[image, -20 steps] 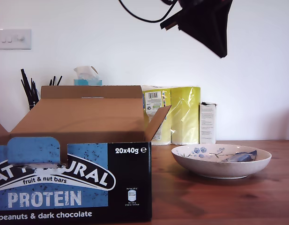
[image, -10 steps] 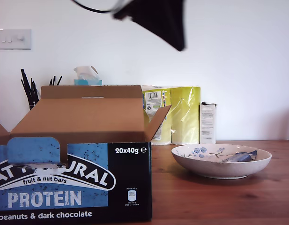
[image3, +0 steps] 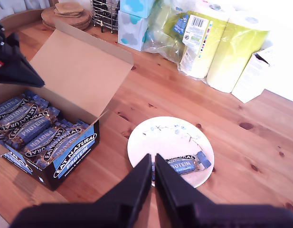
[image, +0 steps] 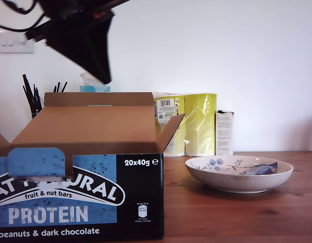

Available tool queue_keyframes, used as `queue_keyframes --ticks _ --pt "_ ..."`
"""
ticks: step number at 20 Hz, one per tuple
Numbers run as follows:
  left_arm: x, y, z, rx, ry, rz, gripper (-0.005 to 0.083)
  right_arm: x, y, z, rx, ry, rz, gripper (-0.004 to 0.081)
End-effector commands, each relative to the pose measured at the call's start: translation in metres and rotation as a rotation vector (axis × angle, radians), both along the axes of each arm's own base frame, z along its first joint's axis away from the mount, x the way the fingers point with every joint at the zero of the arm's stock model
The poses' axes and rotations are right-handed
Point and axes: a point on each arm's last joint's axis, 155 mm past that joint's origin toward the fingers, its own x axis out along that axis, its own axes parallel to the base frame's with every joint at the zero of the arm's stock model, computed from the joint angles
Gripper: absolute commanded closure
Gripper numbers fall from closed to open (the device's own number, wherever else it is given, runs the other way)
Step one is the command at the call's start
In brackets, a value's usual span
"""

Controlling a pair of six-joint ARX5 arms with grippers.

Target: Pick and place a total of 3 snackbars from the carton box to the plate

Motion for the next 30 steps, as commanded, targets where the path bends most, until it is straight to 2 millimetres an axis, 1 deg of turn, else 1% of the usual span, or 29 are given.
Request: queue_keyframes --ticks 1,3,4,6,7,8,9,10,11,12,13,16,20,23,30 --pt "-0.003 0.013 -0.006 0.005 0.031 0.048 0.0797 0.001 0.001 -0.003 -0.001 0.004 0.003 0.0783" --pt "-0.01 0.029 -0.016 0.015 0.111 0.135 0.0797 0.001 0.001 -0.003 -0.001 0.004 0.003 0.0783" --pt "-0.012 0.034 -0.019 0.006 0.144 0.184 0.0797 0.001 0.001 -0.003 -0.001 0.004 0.003 0.0783" --pt "-0.017 0.035 -0.025 -0.005 0.188 0.222 0.0796 0.001 0.001 -0.003 -0.001 0.003 0.003 0.0783" --pt "-0.018 0.034 -0.027 -0.011 0.203 0.235 0.0752 0.001 0.001 -0.003 -0.001 0.003 0.003 0.0783" --pt "-0.019 0.033 -0.029 -0.02 0.221 0.247 0.0662 0.001 0.001 -0.003 -0.001 0.003 0.003 0.0783" --pt "-0.021 0.032 -0.032 -0.019 0.236 0.245 0.0528 0.001 0.001 -0.003 -0.001 0.004 0.003 0.0783" --pt "-0.023 0.032 -0.035 -0.015 0.252 0.245 0.0374 0.001 0.001 -0.003 -0.001 0.004 0.003 0.0783" --pt "-0.025 0.033 -0.038 -0.008 0.268 0.252 0.0278 0.001 0.001 -0.003 -0.001 0.004 0.003 0.0783" --pt "-0.028 0.036 -0.042 0.0 0.292 0.275 0.0238 0.001 0.001 -0.003 -0.001 0.003 0.003 0.0783" --pt "-0.03 0.037 -0.046 0.007 0.316 0.291 0.0237 0.001 0.001 -0.003 -0.001 0.003 0.004 0.0783" --pt "-0.028 0.037 -0.06 0.029 0.353 0.325 0.0238 0.001 0.001 -0.003 -0.001 0.004 0.004 0.0783" --pt "-0.028 0.036 -0.087 0.092 0.409 0.33 0.0238 0.001 0.001 -0.003 -0.001 0.003 0.004 0.0783" --pt "-0.028 0.037 -0.103 0.131 0.439 0.336 0.0238 0.001 0.001 -0.003 -0.001 0.004 0.004 0.0783" --pt "-0.022 0.038 -0.126 0.175 0.464 0.349 0.0238 0.001 0.001 -0.003 -0.001 0.003 0.004 0.0783"
